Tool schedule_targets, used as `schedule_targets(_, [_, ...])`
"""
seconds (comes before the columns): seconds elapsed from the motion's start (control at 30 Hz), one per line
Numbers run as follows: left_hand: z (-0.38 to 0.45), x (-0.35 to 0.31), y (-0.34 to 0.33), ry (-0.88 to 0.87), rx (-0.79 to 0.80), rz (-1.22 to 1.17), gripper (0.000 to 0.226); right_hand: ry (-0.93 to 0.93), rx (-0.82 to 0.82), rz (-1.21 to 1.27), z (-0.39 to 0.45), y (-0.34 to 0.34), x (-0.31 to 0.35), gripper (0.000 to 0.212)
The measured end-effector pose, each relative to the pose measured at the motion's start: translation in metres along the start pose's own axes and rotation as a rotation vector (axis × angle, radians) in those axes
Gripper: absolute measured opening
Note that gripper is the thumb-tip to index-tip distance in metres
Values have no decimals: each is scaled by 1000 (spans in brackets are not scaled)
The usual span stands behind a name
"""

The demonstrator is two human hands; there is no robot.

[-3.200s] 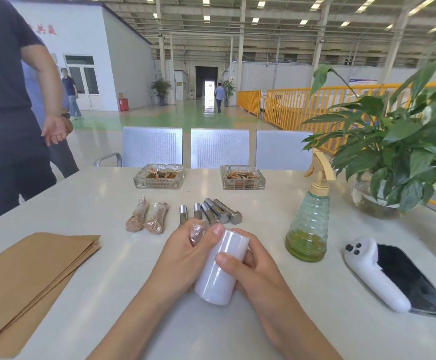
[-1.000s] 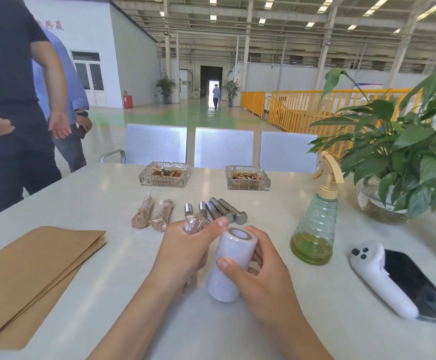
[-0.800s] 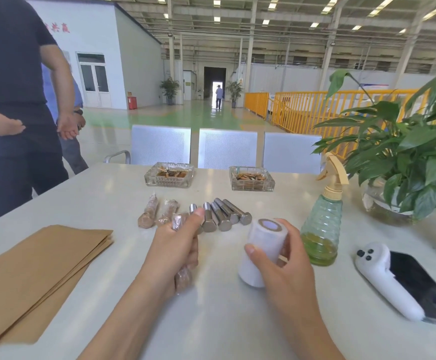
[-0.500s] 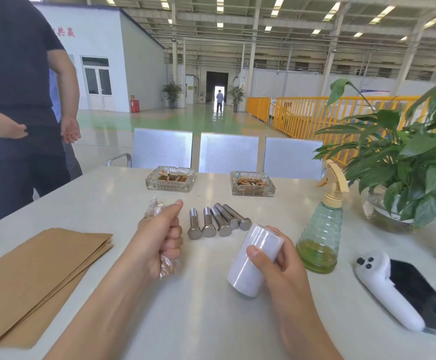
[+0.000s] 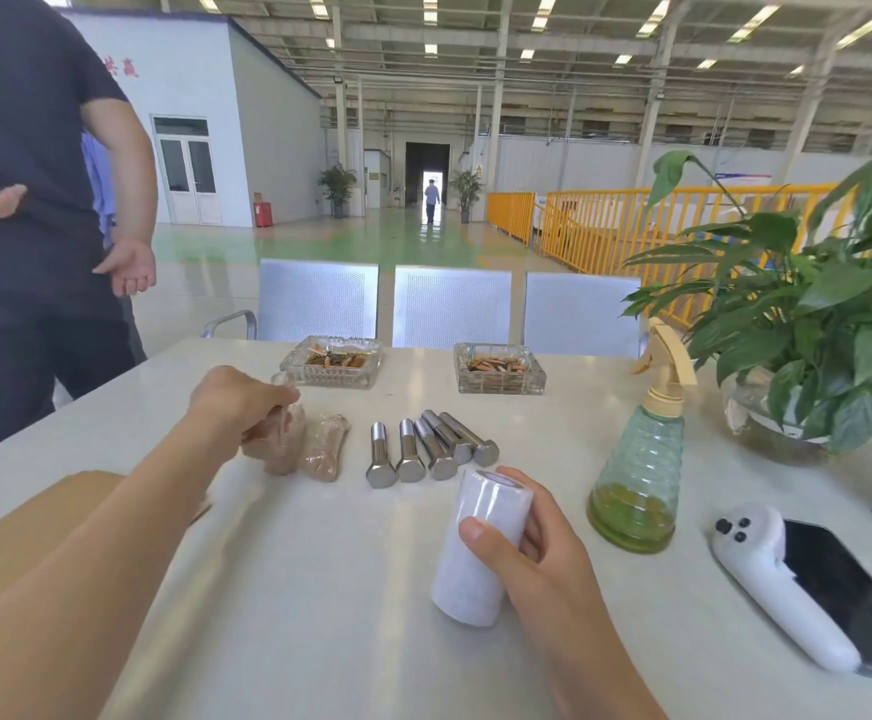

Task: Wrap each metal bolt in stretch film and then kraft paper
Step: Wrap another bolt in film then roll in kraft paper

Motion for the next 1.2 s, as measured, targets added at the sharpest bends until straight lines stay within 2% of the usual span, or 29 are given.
schedule_targets(0.17, [20, 23, 17, 32, -197, 232, 25, -31, 0, 0, 0, 0, -5, 58])
schedule_targets(0.27, [22, 25, 10, -12, -180, 332, 14, -57, -19, 20, -1, 3, -6, 63])
schedule_targets(0.3, [23, 24, 6, -47, -156, 320, 5, -65, -24, 26, -2, 3, -6, 61])
schedule_targets(0.37, [23, 21, 2, -99, -122, 292, 25, -81, -33, 35, -2, 4, -6, 55])
schedule_targets(0.47, [19, 25, 5, -117, -126, 342, 17, -98, -23, 57, -2, 3, -5, 47])
schedule_targets(0.53, [18, 31, 5, -88, -136, 473, 33, -107, -8, 71, -2, 1, -5, 40])
schedule_targets(0.6, [15, 34, 3, -103, -138, 500, 46, -124, 7, 98, -2, -1, -6, 37])
schedule_targets(0.73, [10, 34, -1, -212, -142, 440, 41, -177, 17, 159, -4, -4, -10, 37])
schedule_targets(0.83, [1, 31, -4, -217, -99, 530, 44, -202, 3, 172, -3, -4, -12, 31])
schedule_targets(0.9, [-13, 17, -4, -253, -175, 606, 38, -220, -2, 156, -4, -3, -15, 24])
schedule_targets(0.97, [-50, -12, -11, -400, -254, 511, 24, -233, -13, 146, -4, -2, -16, 25])
schedule_targets(1.0, [-71, -24, -21, -465, -203, 404, 19, -237, -28, 146, -4, -1, -17, 25])
schedule_targets(1.03, [-92, -29, -40, -472, -39, 282, 16, -246, -45, 148, -4, 1, -17, 24])
schedule_targets(1.1, [-143, -20, -102, -330, 474, 104, 32, -269, -79, 180, -5, 2, -18, 23])
schedule_targets(1.13, [-168, -13, -127, -282, 656, 94, 38, -280, -90, 208, -6, 3, -17, 25])
schedule_targets(1.17, [-186, -8, -143, -272, 748, 105, 43, -292, -95, 246, -6, 3, -17, 28])
schedule_targets(1.2, [-196, -5, -152, -279, 774, 105, 45, -305, -93, 286, -6, 2, -17, 32])
Point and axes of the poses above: each hand's wrist, its own z-axis towards the middle knuckle, its own y-axis out of the back of the hand, x = y × z, the point moved 10 cm from there along z, towards the middle knuckle, and after that the axes turned 8 degrees about y, right-handed, at the moved point
